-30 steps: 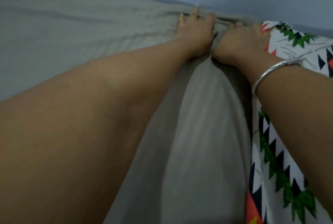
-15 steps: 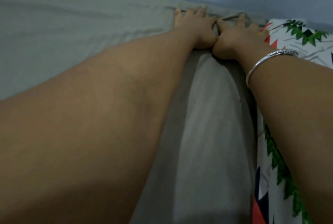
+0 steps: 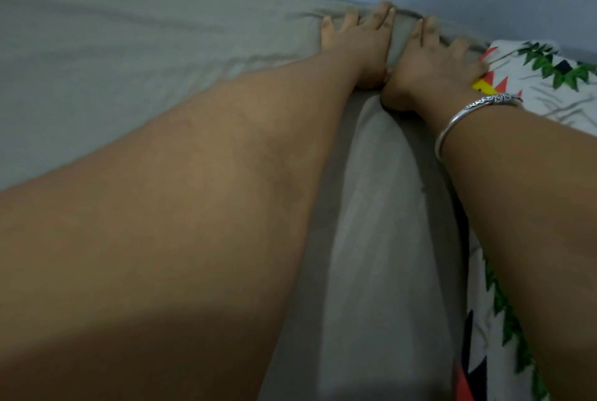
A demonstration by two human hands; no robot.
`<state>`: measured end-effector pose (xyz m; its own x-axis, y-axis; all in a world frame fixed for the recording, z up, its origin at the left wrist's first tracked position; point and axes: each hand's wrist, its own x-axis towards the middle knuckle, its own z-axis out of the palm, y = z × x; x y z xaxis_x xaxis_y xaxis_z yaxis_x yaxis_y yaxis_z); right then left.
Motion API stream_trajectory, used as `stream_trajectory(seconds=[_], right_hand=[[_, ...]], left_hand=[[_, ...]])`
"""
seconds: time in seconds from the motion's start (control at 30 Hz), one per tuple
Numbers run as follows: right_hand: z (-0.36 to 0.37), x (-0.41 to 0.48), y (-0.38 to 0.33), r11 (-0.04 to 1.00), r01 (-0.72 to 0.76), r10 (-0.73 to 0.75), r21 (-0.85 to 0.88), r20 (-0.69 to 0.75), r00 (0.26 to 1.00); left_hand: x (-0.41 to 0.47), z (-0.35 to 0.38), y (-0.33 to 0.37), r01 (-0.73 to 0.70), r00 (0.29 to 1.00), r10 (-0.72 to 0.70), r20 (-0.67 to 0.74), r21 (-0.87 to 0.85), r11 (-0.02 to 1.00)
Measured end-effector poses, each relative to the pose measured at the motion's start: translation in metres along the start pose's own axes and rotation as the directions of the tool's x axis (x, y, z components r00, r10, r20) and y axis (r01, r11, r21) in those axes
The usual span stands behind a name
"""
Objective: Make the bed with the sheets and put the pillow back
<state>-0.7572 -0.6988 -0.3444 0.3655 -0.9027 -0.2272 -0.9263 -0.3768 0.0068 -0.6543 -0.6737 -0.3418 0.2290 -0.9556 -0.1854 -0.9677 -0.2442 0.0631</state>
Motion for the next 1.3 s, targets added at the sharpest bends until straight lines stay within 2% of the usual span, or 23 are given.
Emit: stream_trajectory(seconds=[0.07,0.17,0.2,0.3,0.37,0.47,0.53,0.57,0.67,0.73,0.77,0.8,0.87,0.93,0.97,1.0,1.07,1.1,1.17,1.23,1.3], right_hand=[[-0.002,0.002,0.004,1.0,-0.022,0.021,0.017,0.023,1.0],[-0.008,0.004,0.01,1.0,-0.011,0.011,0.0,0.072,0.997],[-0.008,0.004,0.011,1.0,-0.006,0.006,0.0,0.078,0.997],[-0.003,0.003,0.009,0.999,-0.024,0.023,0.033,0.05,0.998],[0.003,-0.001,0.003,0.997,-0.064,0.066,0.037,-0.049,0.997],[0.014,-0.007,-0.006,0.998,-0.044,0.028,-0.039,-0.343,0.939],[0.016,-0.008,-0.006,0.999,0.013,-0.031,-0.04,-0.466,0.884],[0.017,-0.007,-0.002,0.998,0.058,-0.062,-0.023,-0.477,0.877],[0.018,-0.011,0.017,0.983,0.184,-0.174,-0.003,-0.339,0.924],[0.013,-0.023,0.034,0.991,0.131,-0.128,-0.002,-0.213,0.968],[0.008,-0.032,0.042,0.996,0.083,-0.084,-0.015,-0.173,0.981],[0.005,-0.04,0.047,0.997,0.074,-0.079,-0.034,-0.192,0.978],[-0.001,-0.06,0.049,0.977,0.198,-0.211,-0.073,-0.32,0.924],[0.003,-0.073,0.049,0.929,0.348,-0.369,-0.128,-0.232,0.9],[0.007,-0.079,0.05,0.929,0.344,-0.362,-0.138,-0.138,0.922],[0.01,-0.083,0.052,0.949,0.282,-0.295,-0.142,-0.074,0.953],[0.006,-0.089,0.051,0.982,0.13,-0.139,-0.139,-0.057,0.989],[0.003,-0.092,0.05,0.986,0.094,-0.108,-0.141,-0.09,0.99],[0.0,-0.101,0.051,0.981,0.12,-0.139,-0.154,-0.125,0.982],[0.005,-0.117,0.054,0.968,0.153,-0.169,-0.198,-0.065,0.983],[0.009,-0.136,0.059,0.971,0.122,-0.142,-0.204,-0.085,0.986]], left_hand=[[-0.003,0.004,0.001,-0.008,0.999,0.009,-0.044,0.025,1.0],[-0.01,0.014,0.004,0.042,0.966,-0.007,-0.259,0.128,0.991],[-0.012,0.015,0.003,0.045,0.964,-0.008,-0.267,0.134,0.99],[-0.009,0.014,-0.002,0.013,0.993,-0.007,-0.116,0.053,0.999],[-0.006,0.013,-0.001,0.027,0.997,-0.021,-0.068,0.079,0.997],[-0.01,0.014,0.006,0.048,0.997,-0.037,-0.07,0.159,0.986],[-0.02,0.013,0.018,0.074,0.977,-0.025,-0.21,0.23,0.97],[-0.028,0.007,0.021,0.085,0.972,-0.028,-0.233,0.235,0.968],[-0.034,0.0,0.021,-0.004,0.994,0.016,-0.11,0.104,0.995],[-0.045,-0.003,0.019,-0.055,0.998,0.056,-0.032,0.04,0.998],[-0.052,-0.004,0.019,-0.075,0.995,0.08,-0.063,0.067,0.995],[-0.059,-0.003,0.02,-0.085,0.985,0.097,-0.142,0.089,0.992],[-0.076,0.002,0.026,-0.068,0.958,0.082,-0.275,0.063,0.996],[-0.09,0.009,0.033,-0.115,0.97,0.124,-0.21,0.056,0.992],[-0.095,0.011,0.036,-0.137,0.983,0.142,-0.12,0.05,0.989],[-0.096,0.011,0.037,-0.128,0.99,0.13,-0.057,0.04,0.991],[-0.095,0.006,0.041,-0.083,0.995,0.084,-0.052,0.021,0.996],[-0.095,0.003,0.045,-0.083,0.994,0.083,-0.073,0.01,0.997],[-0.1,0.0,0.053,-0.136,0.99,0.134,-0.048,-0.028,0.99],[-0.112,0.005,0.055,-0.161,0.984,0.164,0.072,-0.047,0.986],[-0.126,0.01,0.052,-0.159,0.985,0.161,0.066,-0.037,0.987]])
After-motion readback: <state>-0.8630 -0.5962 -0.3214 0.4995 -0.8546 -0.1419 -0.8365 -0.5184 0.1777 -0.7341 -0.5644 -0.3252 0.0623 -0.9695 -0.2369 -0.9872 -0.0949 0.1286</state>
